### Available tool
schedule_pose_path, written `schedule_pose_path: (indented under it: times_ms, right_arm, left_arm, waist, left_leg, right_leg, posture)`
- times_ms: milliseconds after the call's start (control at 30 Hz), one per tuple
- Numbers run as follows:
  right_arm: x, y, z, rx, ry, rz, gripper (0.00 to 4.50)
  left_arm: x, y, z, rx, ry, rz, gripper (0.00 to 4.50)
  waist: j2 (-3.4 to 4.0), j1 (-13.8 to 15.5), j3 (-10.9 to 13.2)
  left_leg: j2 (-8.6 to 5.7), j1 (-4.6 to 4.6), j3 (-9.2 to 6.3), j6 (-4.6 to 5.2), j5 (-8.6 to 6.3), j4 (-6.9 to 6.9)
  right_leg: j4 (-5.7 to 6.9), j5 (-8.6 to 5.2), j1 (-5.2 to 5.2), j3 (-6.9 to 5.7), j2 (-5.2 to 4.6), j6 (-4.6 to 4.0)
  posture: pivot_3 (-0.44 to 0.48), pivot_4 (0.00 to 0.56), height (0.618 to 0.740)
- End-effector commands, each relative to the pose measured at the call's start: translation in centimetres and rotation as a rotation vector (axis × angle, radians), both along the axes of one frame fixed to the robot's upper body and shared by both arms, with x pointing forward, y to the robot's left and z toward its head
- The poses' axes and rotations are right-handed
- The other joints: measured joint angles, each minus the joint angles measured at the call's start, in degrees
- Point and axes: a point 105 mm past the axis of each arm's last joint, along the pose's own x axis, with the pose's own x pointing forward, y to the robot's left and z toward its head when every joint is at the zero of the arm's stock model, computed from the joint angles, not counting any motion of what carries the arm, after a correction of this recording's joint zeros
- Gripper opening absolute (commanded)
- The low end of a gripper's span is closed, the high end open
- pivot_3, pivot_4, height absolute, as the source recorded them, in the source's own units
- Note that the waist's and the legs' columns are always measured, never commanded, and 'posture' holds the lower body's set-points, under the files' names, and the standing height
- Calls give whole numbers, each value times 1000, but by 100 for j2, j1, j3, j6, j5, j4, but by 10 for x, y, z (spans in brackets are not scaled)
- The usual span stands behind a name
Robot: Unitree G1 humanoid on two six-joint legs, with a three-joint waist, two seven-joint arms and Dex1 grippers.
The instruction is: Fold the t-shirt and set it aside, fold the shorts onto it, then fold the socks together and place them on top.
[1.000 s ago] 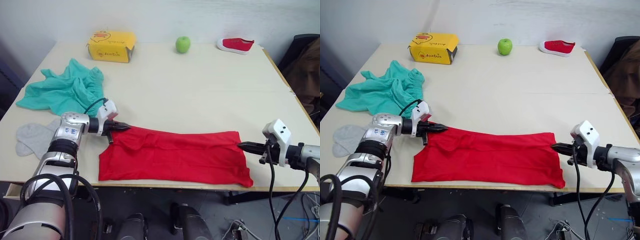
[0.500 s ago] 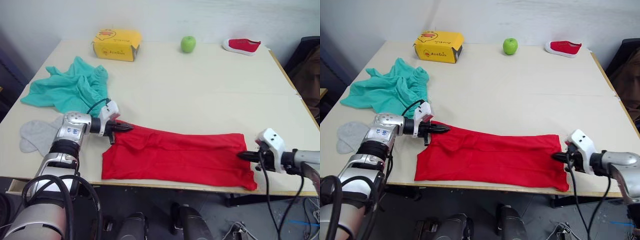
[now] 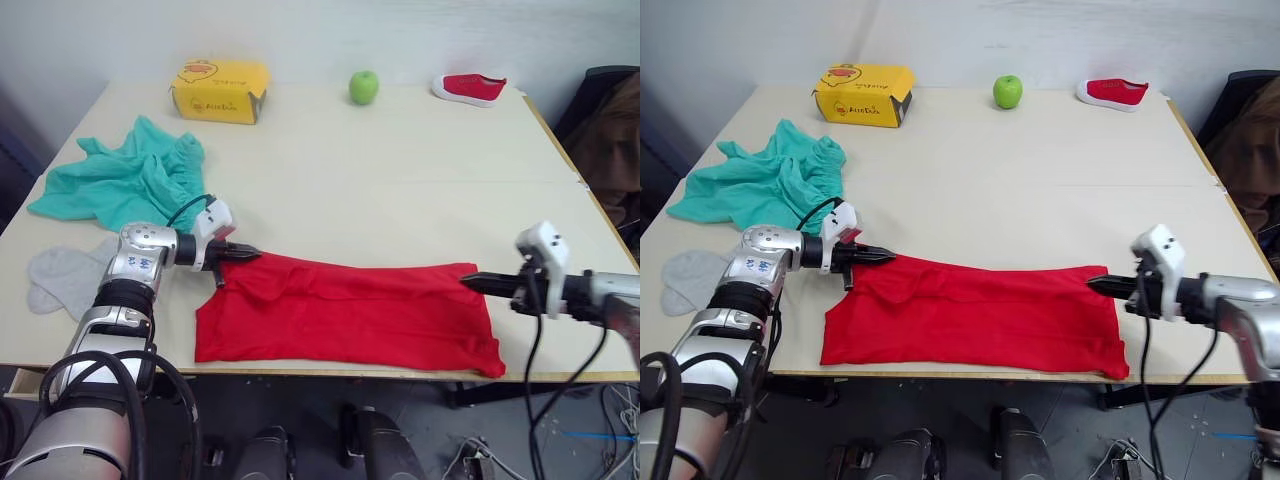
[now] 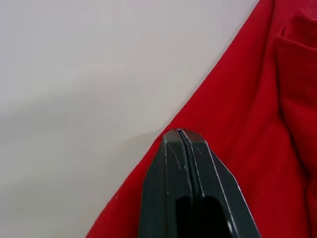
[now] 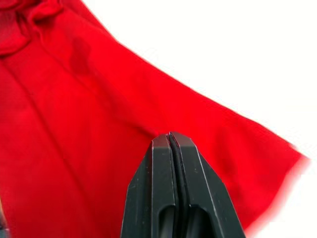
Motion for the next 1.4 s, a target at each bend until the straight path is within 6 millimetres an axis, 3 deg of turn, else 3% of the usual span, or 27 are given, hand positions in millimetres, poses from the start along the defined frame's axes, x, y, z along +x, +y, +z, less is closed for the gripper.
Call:
schedule_pose_path:
  times_ms: [33, 167, 267, 367, 567, 700, 867, 1067, 1300, 1400]
  right_arm:
    - [11, -3, -5, -50, -25, -50, 38]
    - [13, -26, -31, -224, 24, -109, 38]
    - [6, -44, -28, -279, 22, -113, 38]
    - [3, -46, -16, -244, 2, -103, 38]
    - [7, -6, 20, -45, -51, 3, 38]
    - [23, 16, 31, 28, -80, 12, 38]
    - [40, 30, 13, -9, -65, -10, 38]
    - [42, 17, -15, -145, -14, -54, 38]
    - [40, 9, -29, -164, 14, -87, 38]
    - [39, 5, -33, -165, 30, -100, 38]
  left_arm:
    - [0, -2, 1, 13, -21, -10, 0]
    - [3, 0, -8, 36, -16, 27, 0]
    - [5, 7, -12, 59, -23, 58, 0]
    - [6, 7, -5, 14, -27, 61, 0]
    - [-2, -22, 43, -134, -13, -87, 0]
    - [-11, -38, 37, -84, 7, -159, 0]
    - [-22, -50, 15, -28, 60, -206, 0]
    - [-29, -49, 3, 4, 79, -215, 0]
    - [-86, -37, -5, 3, 178, -434, 0]
    - [-98, -26, -10, 69, 190, -460, 0]
  waist:
    - [0, 21, 0]
    - [0, 68, 0]
    - [-2, 117, -2]
    - [-3, 111, -3]
    - [-3, 59, -1]
    - [-2, 27, -1]
    - [-2, 24, -1]
    - [-1, 44, 0]
    - [0, -26, -1]
    - [0, -27, -1]
  left_leg:
    - [-1, -8, 0, 1, 0, 3]
    - [-3, -13, 1, 8, -2, 8]
    - [-3, 1, 0, 11, -4, 8]
    - [-3, 13, 0, 15, -6, 7]
    - [-2, 0, 3, 8, -1, 8]
    - [-1, 0, 1, 6, 0, 6]
    - [-1, -3, -1, 5, 0, 3]
    - [-1, -27, -2, 10, 1, 10]
    - [1, -26, -8, 9, 0, 7]
    - [1, -12, -10, 10, 0, 8]
  right_leg:
    - [-1, 0, -6, -1, -1, 1]
    - [-11, 3, -4, -1, -3, 5]
    - [-15, 3, 11, -1, -3, 5]
    - [-21, 3, 24, -1, -4, 6]
    - [-6, 3, 5, 1, 1, 5]
    - [2, 3, 2, 2, 2, 5]
    - [-5, 2, 2, 1, 2, 3]
    - [-6, 3, -16, 0, -1, 4]
    - [-10, 3, -14, 0, -1, 4]
    - [-15, 2, 0, 0, -4, 3]
  posture:
    - [0, 150, 740]
    - [0, 150, 740]
    - [0, 150, 740]
    - [0, 150, 740]
    - [0, 150, 740]
    - [0, 150, 740]
    - [0, 150, 740]
    - [0, 150, 740]
    - [0, 150, 740]
    - [0, 150, 740]
